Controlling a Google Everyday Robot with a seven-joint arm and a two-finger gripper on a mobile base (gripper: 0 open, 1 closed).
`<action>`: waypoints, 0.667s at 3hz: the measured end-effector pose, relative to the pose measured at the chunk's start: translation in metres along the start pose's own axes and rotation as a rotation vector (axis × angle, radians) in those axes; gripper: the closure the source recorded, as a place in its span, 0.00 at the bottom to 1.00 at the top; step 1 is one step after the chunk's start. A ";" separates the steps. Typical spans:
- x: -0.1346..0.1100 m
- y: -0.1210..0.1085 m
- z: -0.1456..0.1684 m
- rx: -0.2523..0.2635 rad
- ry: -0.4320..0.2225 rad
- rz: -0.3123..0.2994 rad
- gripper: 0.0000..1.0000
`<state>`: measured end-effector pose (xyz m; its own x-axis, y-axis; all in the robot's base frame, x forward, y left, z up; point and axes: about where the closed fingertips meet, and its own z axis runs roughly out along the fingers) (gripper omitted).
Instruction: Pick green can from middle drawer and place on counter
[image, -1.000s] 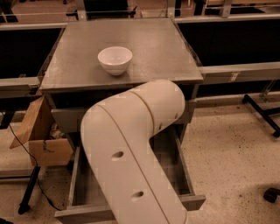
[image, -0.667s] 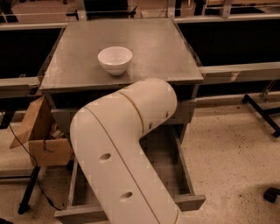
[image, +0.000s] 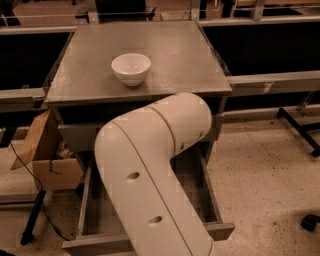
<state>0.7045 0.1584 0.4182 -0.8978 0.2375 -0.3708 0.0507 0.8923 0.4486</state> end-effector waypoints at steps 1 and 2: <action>-0.002 -0.002 -0.005 -0.009 0.011 -0.088 0.00; 0.003 -0.009 -0.013 0.000 0.018 -0.155 0.00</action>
Offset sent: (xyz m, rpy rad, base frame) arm -0.0193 -0.0244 0.0071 -0.1105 -0.0629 0.1929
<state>0.6956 0.1462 0.4236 -0.9026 0.0899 -0.4211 -0.0893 0.9176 0.3873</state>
